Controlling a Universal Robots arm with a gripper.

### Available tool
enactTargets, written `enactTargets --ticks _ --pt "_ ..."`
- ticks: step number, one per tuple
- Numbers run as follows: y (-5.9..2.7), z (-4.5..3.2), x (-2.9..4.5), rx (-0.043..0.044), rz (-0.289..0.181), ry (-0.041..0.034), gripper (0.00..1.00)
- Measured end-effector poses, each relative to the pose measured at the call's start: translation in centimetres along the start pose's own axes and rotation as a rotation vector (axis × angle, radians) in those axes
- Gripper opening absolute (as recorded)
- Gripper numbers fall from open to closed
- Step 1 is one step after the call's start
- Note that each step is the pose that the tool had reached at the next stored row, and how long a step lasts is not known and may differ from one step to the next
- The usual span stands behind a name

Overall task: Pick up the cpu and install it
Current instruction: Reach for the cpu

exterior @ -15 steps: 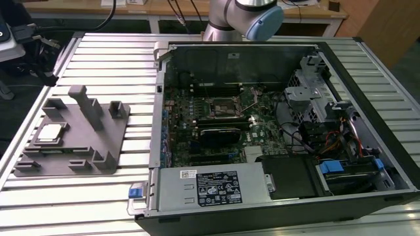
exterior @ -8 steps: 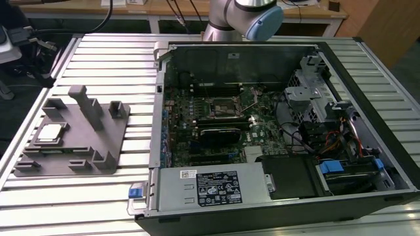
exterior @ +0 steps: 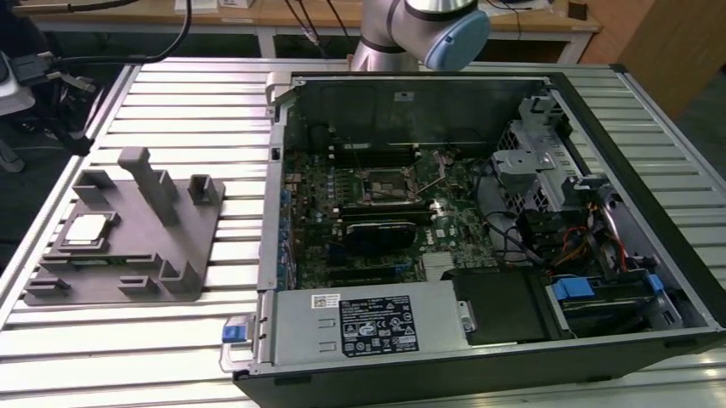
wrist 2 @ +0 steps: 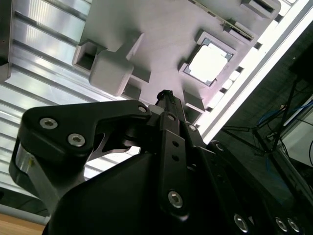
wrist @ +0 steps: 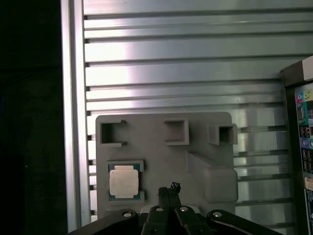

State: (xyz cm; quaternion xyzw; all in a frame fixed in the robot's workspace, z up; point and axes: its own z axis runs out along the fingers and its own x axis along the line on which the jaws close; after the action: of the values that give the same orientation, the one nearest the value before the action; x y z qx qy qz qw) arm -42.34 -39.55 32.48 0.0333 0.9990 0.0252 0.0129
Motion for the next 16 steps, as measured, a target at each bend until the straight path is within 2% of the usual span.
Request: enactTargets --ticks 16 --pt "-0.58 0.91 0.81 -0.006 -0.005 0.0006 0.11"
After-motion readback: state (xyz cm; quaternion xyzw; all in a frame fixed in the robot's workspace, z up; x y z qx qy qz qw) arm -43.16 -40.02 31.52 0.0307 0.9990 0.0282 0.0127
